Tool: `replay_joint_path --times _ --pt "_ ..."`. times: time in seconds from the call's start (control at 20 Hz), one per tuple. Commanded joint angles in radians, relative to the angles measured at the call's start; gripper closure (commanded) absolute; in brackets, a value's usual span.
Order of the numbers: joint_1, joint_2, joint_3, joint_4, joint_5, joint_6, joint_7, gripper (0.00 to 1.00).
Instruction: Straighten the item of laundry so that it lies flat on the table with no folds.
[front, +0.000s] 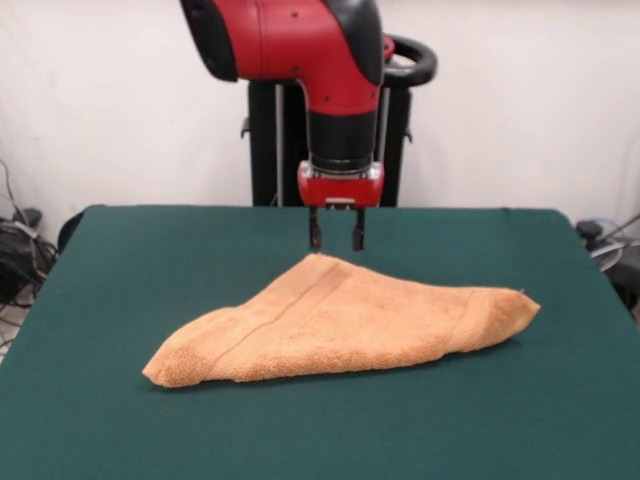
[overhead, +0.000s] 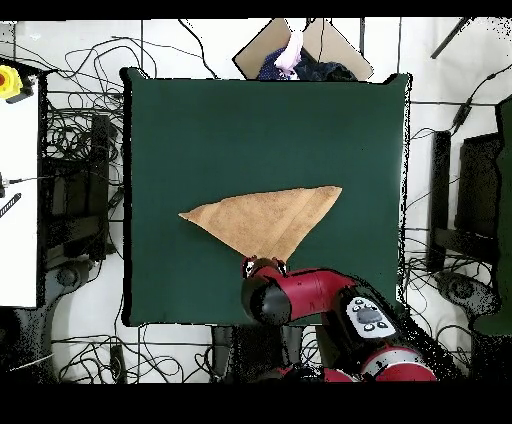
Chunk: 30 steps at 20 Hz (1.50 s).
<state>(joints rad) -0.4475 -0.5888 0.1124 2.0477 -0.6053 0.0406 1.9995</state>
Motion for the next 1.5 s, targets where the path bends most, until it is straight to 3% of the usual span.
replay_joint_path --times 0.05,1.1,1.5 --pt "0.010 0.100 -0.032 -0.130 -0.060 -0.079 0.054 0.00" --pt "0.030 0.153 -0.094 -0.164 -0.083 -0.156 0.063 0.00" --pt "0.064 0.223 -0.146 -0.195 -0.064 -0.227 0.069 0.00"
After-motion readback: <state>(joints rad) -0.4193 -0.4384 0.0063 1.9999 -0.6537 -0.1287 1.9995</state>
